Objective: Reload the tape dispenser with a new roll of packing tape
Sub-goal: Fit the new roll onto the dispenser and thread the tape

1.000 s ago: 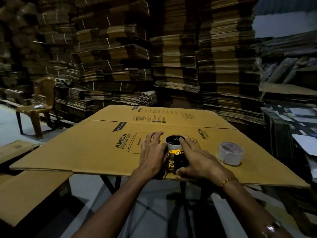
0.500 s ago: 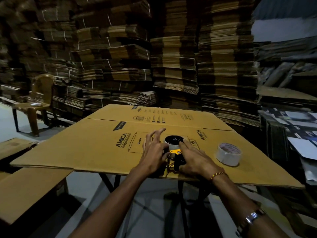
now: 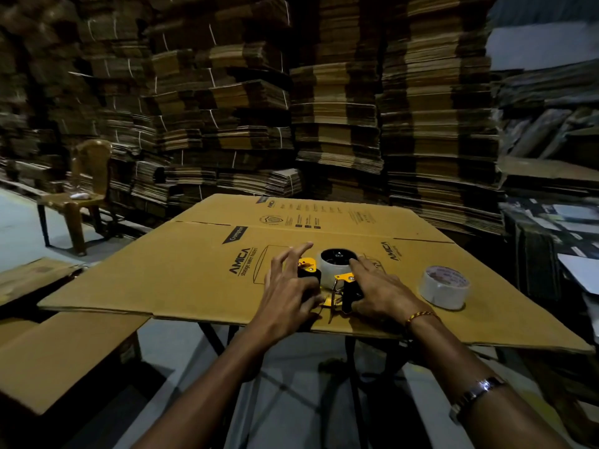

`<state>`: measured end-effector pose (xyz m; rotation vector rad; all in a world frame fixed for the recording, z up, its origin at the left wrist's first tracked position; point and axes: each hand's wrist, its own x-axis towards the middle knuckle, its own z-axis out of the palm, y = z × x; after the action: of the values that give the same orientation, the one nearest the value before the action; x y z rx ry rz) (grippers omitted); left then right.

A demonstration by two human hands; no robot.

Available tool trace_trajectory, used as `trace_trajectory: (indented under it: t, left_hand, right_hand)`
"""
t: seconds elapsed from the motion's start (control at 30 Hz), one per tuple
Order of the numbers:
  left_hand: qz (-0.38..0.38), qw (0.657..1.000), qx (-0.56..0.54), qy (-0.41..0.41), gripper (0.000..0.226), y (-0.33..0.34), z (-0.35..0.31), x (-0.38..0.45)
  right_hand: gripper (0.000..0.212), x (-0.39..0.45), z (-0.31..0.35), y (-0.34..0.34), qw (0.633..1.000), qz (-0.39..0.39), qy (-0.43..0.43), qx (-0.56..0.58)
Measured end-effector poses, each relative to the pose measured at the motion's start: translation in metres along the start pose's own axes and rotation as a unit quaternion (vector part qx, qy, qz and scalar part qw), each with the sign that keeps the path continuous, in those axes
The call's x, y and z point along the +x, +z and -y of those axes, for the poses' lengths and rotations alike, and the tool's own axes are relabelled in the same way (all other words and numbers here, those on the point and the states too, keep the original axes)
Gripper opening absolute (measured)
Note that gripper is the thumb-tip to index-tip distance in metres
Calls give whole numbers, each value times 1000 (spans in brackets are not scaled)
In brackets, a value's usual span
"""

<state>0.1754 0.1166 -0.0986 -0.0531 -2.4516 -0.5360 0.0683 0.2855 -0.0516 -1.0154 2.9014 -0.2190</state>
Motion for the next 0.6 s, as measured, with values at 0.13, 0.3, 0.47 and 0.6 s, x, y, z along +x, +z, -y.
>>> trace_trajectory:
  t: [0.13, 0.3, 0.47, 0.6]
  left_hand:
    - [44, 995, -88, -32, 18, -9, 3, -6]
    - [81, 989, -118, -45, 18, -19, 8, -8]
    - [111, 983, -146, -27, 15, -25, 16, -6]
    - [136, 981, -138, -10, 16, -33, 21, -2]
  right_hand:
    - [95, 2, -6, -1, 1000, -6, -9, 5]
    - [96, 6, -10, -1, 1000, -11, -9, 3]
    - [96, 9, -13, -2, 1000, -3, -13, 4]
    - [97, 11, -17, -3, 1000, 2, -12, 1]
